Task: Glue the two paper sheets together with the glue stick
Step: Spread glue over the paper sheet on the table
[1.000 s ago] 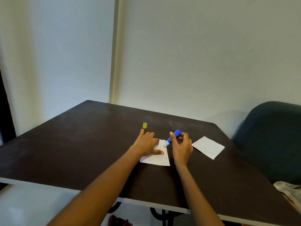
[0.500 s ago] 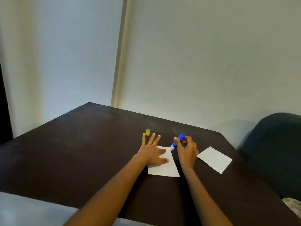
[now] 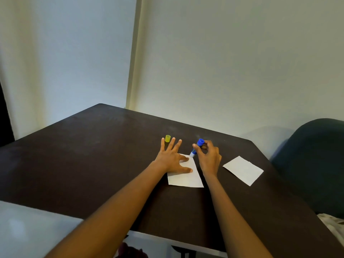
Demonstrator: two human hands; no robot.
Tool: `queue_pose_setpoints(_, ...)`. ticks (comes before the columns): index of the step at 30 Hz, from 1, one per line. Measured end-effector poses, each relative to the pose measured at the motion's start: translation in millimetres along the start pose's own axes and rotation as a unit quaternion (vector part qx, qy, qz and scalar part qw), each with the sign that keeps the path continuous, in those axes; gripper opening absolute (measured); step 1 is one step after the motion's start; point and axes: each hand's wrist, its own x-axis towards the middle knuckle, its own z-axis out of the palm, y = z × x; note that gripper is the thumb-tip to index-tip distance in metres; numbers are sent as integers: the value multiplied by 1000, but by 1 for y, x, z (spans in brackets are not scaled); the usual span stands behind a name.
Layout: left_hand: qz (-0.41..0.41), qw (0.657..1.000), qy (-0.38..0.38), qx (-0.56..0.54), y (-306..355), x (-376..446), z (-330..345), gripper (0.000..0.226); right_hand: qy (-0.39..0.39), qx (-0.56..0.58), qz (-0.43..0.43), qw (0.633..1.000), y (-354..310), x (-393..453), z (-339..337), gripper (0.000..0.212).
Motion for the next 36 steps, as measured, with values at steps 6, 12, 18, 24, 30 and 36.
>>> queue_pose_setpoints(6, -16, 999, 25, -40, 0, -6, 11, 66, 9, -11, -3, 1000, -1, -4, -3, 35)
queue_pose_setpoints(12, -22, 998, 19, -52, -1, -5, 12, 66, 11, 0, 3, 1000, -5, -12, -9, 36)
queue_pose_setpoints(18, -26, 999, 15, -29, -2, -2, 12, 50, 4, -1, 1, 1000, -8, -25, -20, 32)
queue_pose_setpoints(24, -32, 999, 9, -26, -1, -2, 11, 52, 11, 3, 2, 1000, -7, -35, -30, 31)
queue_pose_setpoints(30, -38, 999, 10, -28, -2, -3, 11, 56, 5, -16, -1, 1000, -8, -40, -33, 31)
queue_pose_setpoints(36, -72, 997, 24, -25, -2, -4, 12, 58, 5, -13, 1, 1000, -9, -44, -38, 28)
